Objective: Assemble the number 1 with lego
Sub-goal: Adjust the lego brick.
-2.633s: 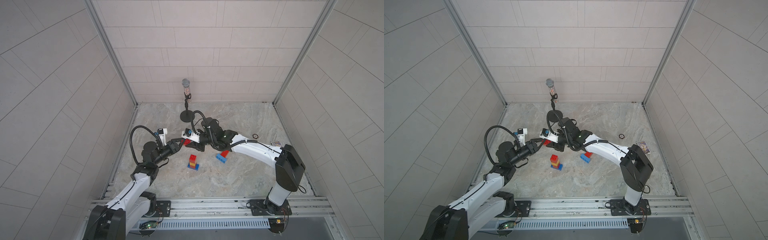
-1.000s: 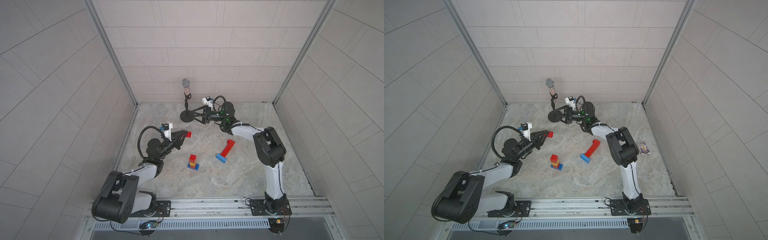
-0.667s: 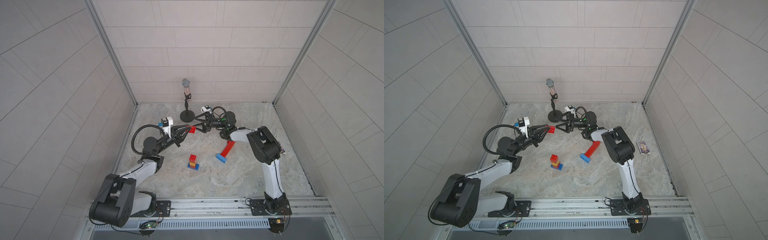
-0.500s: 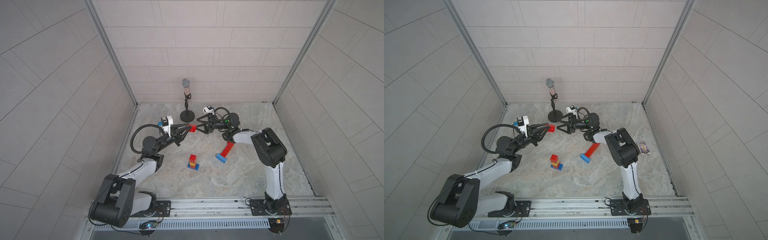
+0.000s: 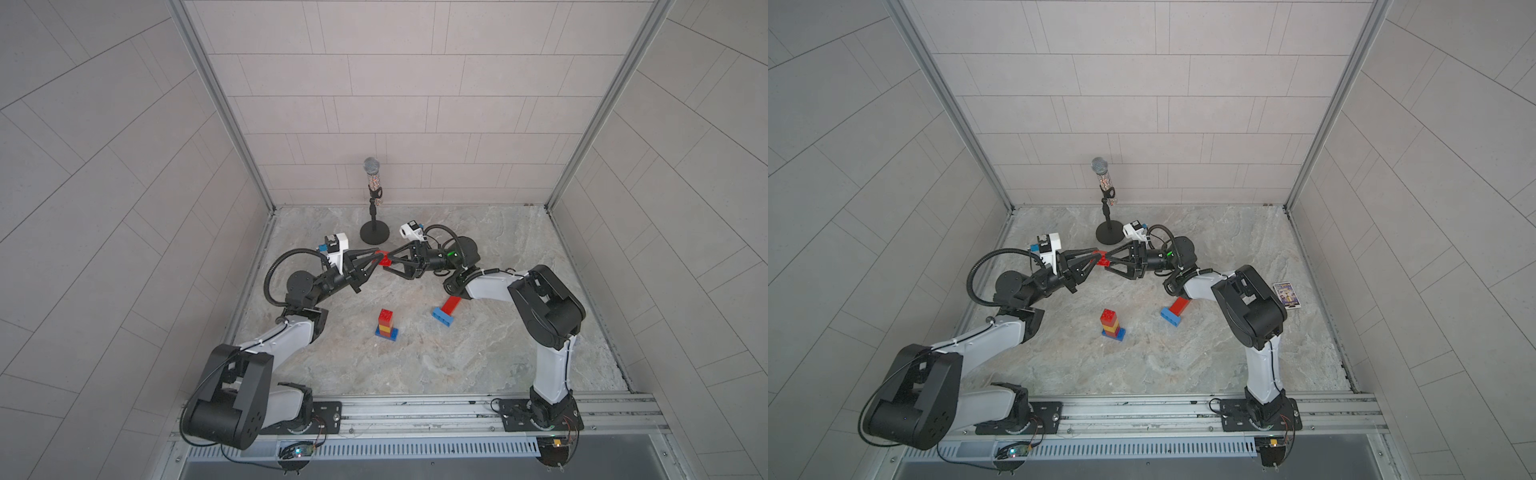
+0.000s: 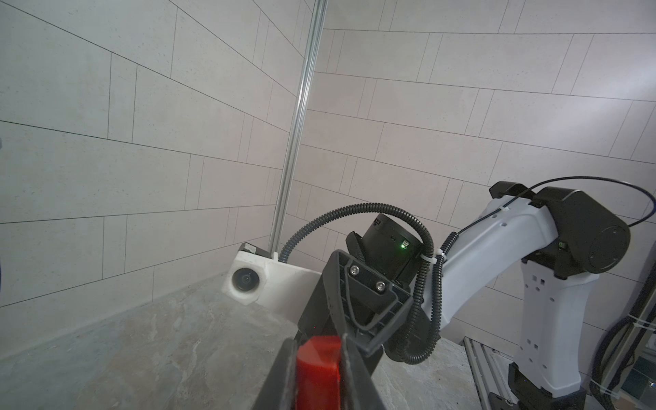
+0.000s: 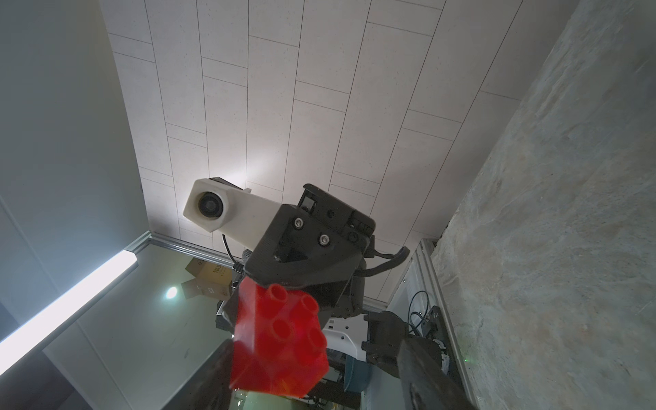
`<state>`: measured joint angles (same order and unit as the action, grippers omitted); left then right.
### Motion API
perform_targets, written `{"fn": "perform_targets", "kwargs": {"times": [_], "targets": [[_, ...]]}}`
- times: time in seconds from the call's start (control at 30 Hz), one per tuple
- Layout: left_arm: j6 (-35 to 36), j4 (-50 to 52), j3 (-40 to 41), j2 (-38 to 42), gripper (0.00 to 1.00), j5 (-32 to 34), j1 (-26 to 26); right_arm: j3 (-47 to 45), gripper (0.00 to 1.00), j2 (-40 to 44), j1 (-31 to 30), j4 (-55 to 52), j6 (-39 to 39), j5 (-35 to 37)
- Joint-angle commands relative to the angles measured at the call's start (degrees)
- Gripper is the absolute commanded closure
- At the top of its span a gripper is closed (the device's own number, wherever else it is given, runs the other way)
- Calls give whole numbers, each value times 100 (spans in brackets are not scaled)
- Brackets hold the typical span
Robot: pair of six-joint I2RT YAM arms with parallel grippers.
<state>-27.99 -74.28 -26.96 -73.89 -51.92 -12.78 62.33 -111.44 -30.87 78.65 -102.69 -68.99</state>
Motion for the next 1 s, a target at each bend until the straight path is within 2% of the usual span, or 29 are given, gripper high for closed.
{"fn": "perform_targets", "kwargs": {"times": [0.0, 0.5, 0.97], "targets": [[64, -297, -65, -37, 99, -131, -24, 31, 29, 87, -42, 230, -188, 198], [77, -347, -2, -118, 99, -177, -23, -18, 40, 260, -70, 230, -300, 437], [109, -354, 15, -153, 99, -187, -24, -316, 41, 620, -105, 229, -444, 791]]}}
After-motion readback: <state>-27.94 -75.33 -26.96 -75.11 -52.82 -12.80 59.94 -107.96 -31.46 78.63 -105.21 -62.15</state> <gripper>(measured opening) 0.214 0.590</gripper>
